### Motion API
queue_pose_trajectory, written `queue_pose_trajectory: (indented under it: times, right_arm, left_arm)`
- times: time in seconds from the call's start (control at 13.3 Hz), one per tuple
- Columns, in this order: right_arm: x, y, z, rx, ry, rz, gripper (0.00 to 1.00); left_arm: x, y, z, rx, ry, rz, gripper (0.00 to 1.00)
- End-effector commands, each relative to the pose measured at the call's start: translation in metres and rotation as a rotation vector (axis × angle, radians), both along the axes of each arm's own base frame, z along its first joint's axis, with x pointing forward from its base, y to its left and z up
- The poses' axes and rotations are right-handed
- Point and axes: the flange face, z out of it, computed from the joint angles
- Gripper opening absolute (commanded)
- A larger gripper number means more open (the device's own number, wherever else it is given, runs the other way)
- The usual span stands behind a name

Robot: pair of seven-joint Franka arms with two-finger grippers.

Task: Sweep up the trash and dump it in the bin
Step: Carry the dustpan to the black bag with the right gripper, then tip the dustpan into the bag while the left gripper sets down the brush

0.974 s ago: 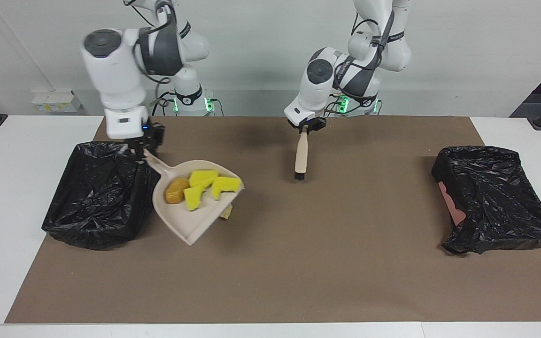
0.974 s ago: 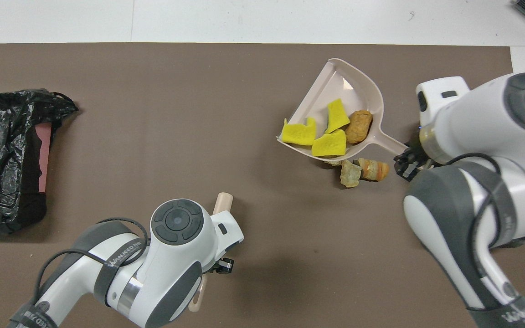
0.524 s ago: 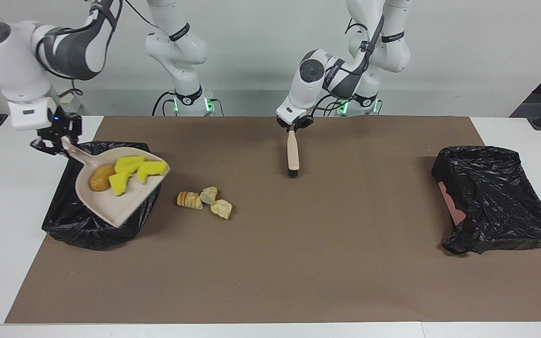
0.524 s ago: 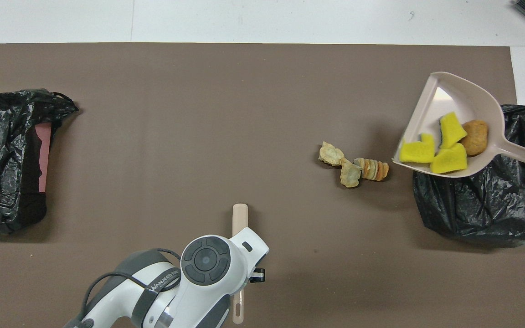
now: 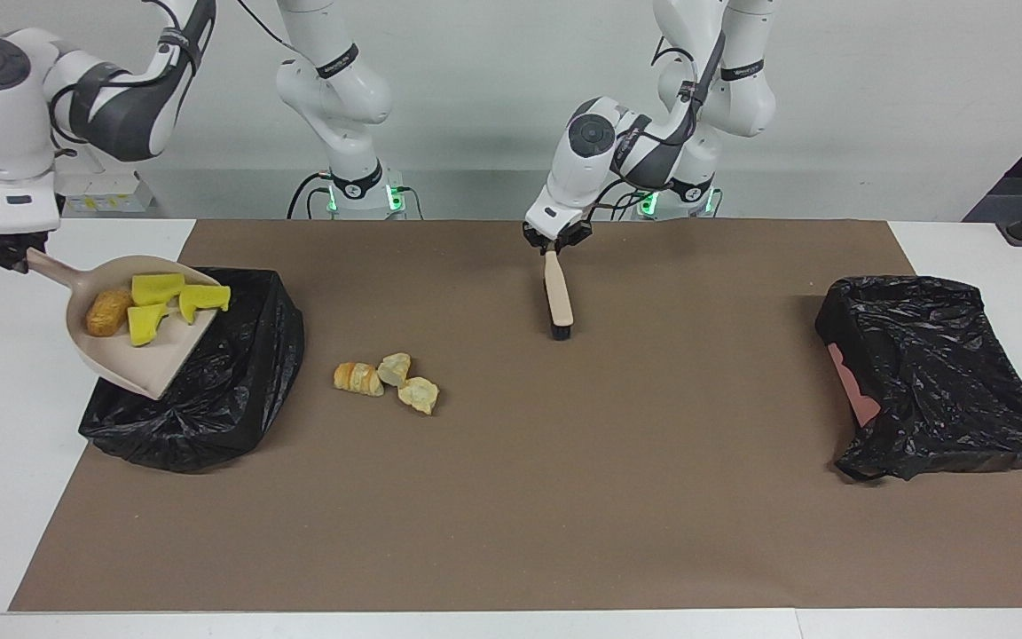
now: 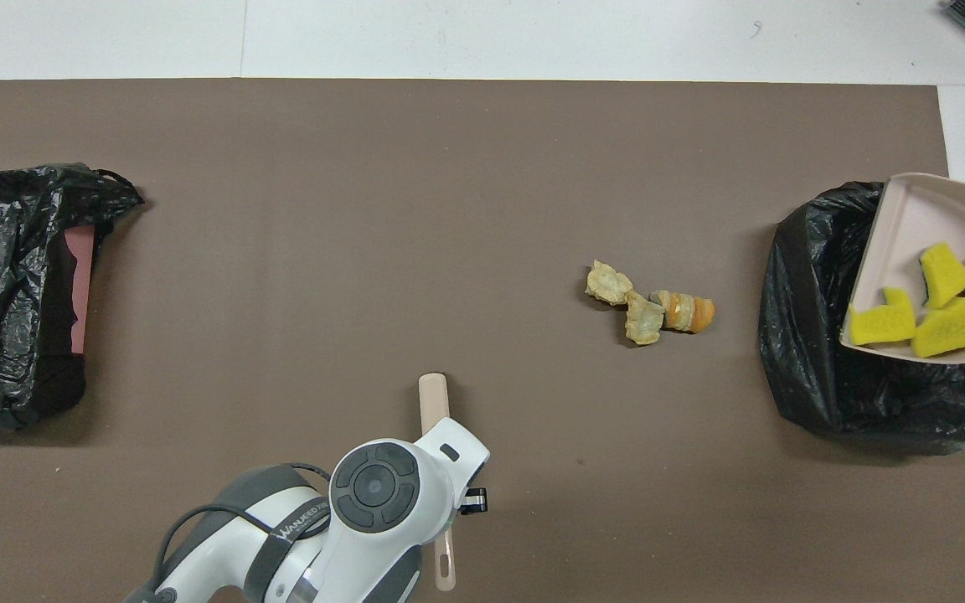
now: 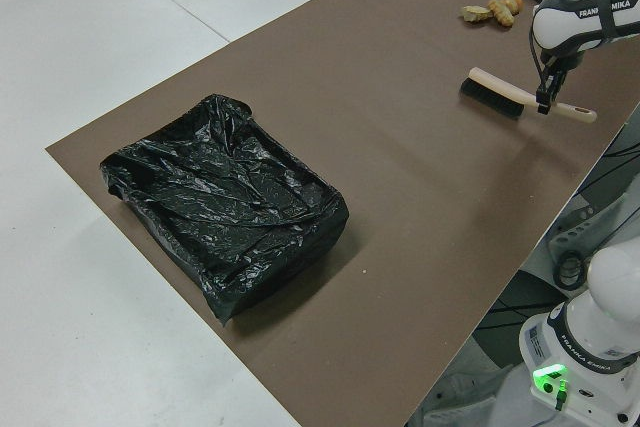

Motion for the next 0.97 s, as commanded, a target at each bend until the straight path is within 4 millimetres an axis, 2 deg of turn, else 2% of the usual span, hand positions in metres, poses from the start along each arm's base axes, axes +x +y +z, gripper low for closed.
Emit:
queue_pose_trajectory:
  times: [0.0,0.15,0.3,0.45,0.67,0.82,0.9]
  right_arm:
    - [0.007,0.009,0.002,-0.097,0.053,0.168,0.0]
    - [0.012,0.026,0.0,-0.161,0.099,0.232,0.0]
    - [0.014,0.04,-0.001,-0.209,0.129,0.271,0.0]
    - [0.016,0.054,0.004,-0.274,0.142,0.288,0.0]
    - [0.011,0.058,0.007,-0.31,0.179,0.248,0.0]
    - [0.004,0.068,0.023,-0.337,0.188,0.23,0.0]
    - [-0.001,0.072,0.032,-0.341,0.186,0.22,0.0]
  left_arm:
    - [0.001,0.005,-0.006,-0.01,-0.002,0.017,1.0]
    - [0.015,0.007,-0.004,-0.016,-0.005,0.017,1.0]
    - [0.051,0.019,0.0,-0.03,-0.021,0.016,1.0]
    - [0.09,0.047,-0.003,-0.049,-0.047,-0.036,1.0]
    - [0.153,0.095,0.002,-0.021,-0.119,-0.079,1.0]
    - [0.186,0.128,0.011,-0.009,-0.167,-0.124,1.0]
    - [0.203,0.154,0.015,-0.005,-0.187,-0.138,1.0]
